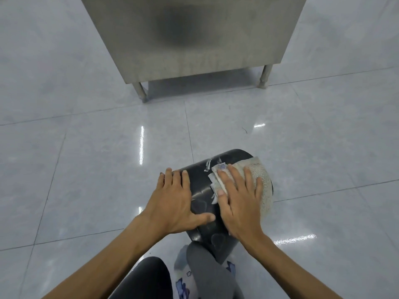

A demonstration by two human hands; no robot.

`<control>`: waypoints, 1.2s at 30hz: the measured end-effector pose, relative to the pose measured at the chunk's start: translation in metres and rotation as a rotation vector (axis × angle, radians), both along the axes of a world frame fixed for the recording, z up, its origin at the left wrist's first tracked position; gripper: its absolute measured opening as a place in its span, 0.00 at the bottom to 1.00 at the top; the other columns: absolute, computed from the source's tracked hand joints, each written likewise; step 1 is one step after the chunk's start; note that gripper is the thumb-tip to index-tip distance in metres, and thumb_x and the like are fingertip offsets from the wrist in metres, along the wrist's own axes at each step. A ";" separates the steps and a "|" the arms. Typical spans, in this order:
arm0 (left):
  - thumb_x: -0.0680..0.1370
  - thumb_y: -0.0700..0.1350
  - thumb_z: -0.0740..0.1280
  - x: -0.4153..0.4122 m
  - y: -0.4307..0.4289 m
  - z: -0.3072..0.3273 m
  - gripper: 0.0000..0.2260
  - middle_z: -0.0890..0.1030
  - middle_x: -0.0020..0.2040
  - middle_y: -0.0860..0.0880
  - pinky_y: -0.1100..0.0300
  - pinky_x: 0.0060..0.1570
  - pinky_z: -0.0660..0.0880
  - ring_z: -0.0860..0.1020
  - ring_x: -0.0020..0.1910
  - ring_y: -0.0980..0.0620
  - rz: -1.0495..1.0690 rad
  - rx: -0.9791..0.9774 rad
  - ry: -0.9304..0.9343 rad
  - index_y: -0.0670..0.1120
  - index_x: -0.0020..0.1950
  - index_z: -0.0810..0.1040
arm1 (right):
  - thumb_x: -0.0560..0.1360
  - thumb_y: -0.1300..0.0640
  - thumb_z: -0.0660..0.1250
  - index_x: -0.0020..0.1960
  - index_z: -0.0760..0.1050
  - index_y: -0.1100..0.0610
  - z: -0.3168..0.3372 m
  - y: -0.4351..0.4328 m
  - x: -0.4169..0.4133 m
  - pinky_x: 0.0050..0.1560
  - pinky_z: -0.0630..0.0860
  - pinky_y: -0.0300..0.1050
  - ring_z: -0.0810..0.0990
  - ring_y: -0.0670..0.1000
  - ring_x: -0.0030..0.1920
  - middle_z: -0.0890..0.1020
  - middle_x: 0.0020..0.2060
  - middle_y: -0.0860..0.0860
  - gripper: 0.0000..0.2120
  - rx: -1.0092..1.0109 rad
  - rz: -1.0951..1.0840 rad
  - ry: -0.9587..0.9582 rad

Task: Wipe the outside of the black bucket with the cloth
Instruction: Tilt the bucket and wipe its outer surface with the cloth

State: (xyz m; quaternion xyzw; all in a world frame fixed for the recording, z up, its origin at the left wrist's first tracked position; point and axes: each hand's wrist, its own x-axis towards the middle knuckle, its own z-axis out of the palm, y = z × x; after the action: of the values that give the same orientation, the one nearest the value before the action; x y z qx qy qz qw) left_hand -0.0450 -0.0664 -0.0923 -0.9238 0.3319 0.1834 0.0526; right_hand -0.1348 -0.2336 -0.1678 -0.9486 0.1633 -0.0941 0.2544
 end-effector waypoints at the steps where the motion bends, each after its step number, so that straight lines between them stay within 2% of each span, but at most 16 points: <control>1: 0.65 0.83 0.49 -0.003 -0.001 0.000 0.60 0.55 0.80 0.38 0.43 0.78 0.50 0.51 0.79 0.36 0.002 -0.013 0.008 0.38 0.81 0.48 | 0.81 0.43 0.50 0.79 0.64 0.44 -0.001 -0.002 -0.001 0.80 0.46 0.65 0.54 0.57 0.82 0.63 0.80 0.46 0.26 0.004 -0.004 -0.003; 4: 0.68 0.81 0.53 -0.008 -0.002 0.003 0.57 0.54 0.80 0.40 0.45 0.78 0.49 0.50 0.80 0.37 0.000 -0.048 0.008 0.40 0.81 0.47 | 0.80 0.41 0.49 0.79 0.63 0.43 0.003 -0.014 0.003 0.80 0.45 0.64 0.53 0.55 0.82 0.63 0.80 0.45 0.28 0.012 -0.006 0.027; 12: 0.70 0.79 0.51 -0.006 0.001 0.001 0.54 0.54 0.81 0.42 0.47 0.78 0.48 0.51 0.79 0.40 -0.059 -0.068 0.001 0.41 0.81 0.48 | 0.75 0.34 0.38 0.78 0.63 0.39 0.017 -0.071 0.056 0.79 0.44 0.66 0.51 0.56 0.82 0.62 0.80 0.45 0.35 -0.056 0.008 0.268; 17: 0.69 0.80 0.52 -0.003 0.003 -0.006 0.55 0.54 0.81 0.41 0.48 0.78 0.47 0.52 0.79 0.41 -0.044 -0.108 0.009 0.41 0.82 0.48 | 0.81 0.40 0.42 0.80 0.59 0.40 0.019 -0.026 0.017 0.79 0.38 0.63 0.46 0.54 0.83 0.59 0.82 0.43 0.29 -0.018 0.111 0.151; 21: 0.68 0.81 0.49 -0.005 0.003 -0.006 0.56 0.57 0.81 0.42 0.54 0.75 0.41 0.55 0.79 0.43 -0.008 -0.204 0.005 0.41 0.81 0.51 | 0.83 0.44 0.49 0.81 0.57 0.40 0.014 0.004 -0.017 0.80 0.39 0.63 0.46 0.54 0.83 0.57 0.82 0.42 0.27 -0.012 0.256 0.041; 23: 0.68 0.79 0.52 -0.009 0.002 -0.005 0.55 0.55 0.81 0.43 0.54 0.75 0.40 0.53 0.79 0.43 0.009 -0.215 0.005 0.41 0.82 0.50 | 0.83 0.41 0.48 0.81 0.57 0.38 0.015 -0.006 -0.015 0.80 0.41 0.63 0.47 0.53 0.83 0.57 0.82 0.42 0.26 -0.046 0.295 0.049; 25: 0.69 0.78 0.56 -0.012 0.001 -0.004 0.54 0.54 0.81 0.43 0.52 0.77 0.43 0.52 0.79 0.43 0.011 -0.198 0.010 0.41 0.82 0.49 | 0.82 0.37 0.47 0.80 0.58 0.36 0.013 -0.026 -0.002 0.80 0.43 0.63 0.51 0.52 0.83 0.61 0.81 0.43 0.26 -0.092 0.289 0.082; 28: 0.69 0.77 0.58 -0.017 -0.002 -0.002 0.53 0.54 0.81 0.43 0.50 0.77 0.49 0.53 0.79 0.42 0.037 -0.200 0.001 0.42 0.81 0.49 | 0.79 0.31 0.45 0.77 0.65 0.36 0.013 -0.064 0.034 0.79 0.46 0.64 0.57 0.53 0.81 0.67 0.78 0.44 0.29 -0.093 0.134 0.170; 30: 0.69 0.77 0.58 -0.020 -0.004 -0.001 0.53 0.56 0.80 0.42 0.49 0.77 0.52 0.55 0.78 0.42 0.049 -0.214 0.003 0.42 0.81 0.51 | 0.78 0.29 0.42 0.76 0.66 0.36 0.014 -0.075 0.047 0.79 0.45 0.64 0.56 0.53 0.81 0.67 0.78 0.43 0.32 -0.082 0.085 0.216; 34: 0.66 0.77 0.58 -0.022 -0.004 -0.008 0.55 0.62 0.78 0.39 0.47 0.77 0.53 0.59 0.77 0.39 0.063 -0.233 -0.013 0.39 0.80 0.58 | 0.81 0.37 0.47 0.78 0.64 0.39 0.015 -0.042 0.019 0.80 0.41 0.65 0.51 0.53 0.82 0.64 0.80 0.43 0.27 -0.067 0.140 0.155; 36: 0.66 0.77 0.56 -0.021 -0.004 -0.007 0.55 0.60 0.79 0.39 0.47 0.78 0.49 0.58 0.78 0.40 0.060 -0.226 -0.007 0.38 0.80 0.57 | 0.82 0.40 0.50 0.78 0.63 0.39 0.015 -0.016 -0.006 0.80 0.41 0.64 0.50 0.53 0.83 0.62 0.80 0.42 0.24 -0.021 0.210 0.088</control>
State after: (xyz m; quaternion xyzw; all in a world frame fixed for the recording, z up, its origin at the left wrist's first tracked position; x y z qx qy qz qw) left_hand -0.0659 -0.0706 -0.0995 -0.9340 0.3226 0.1432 -0.0560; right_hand -0.1406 -0.2495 -0.1527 -0.9663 0.0731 -0.0269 0.2454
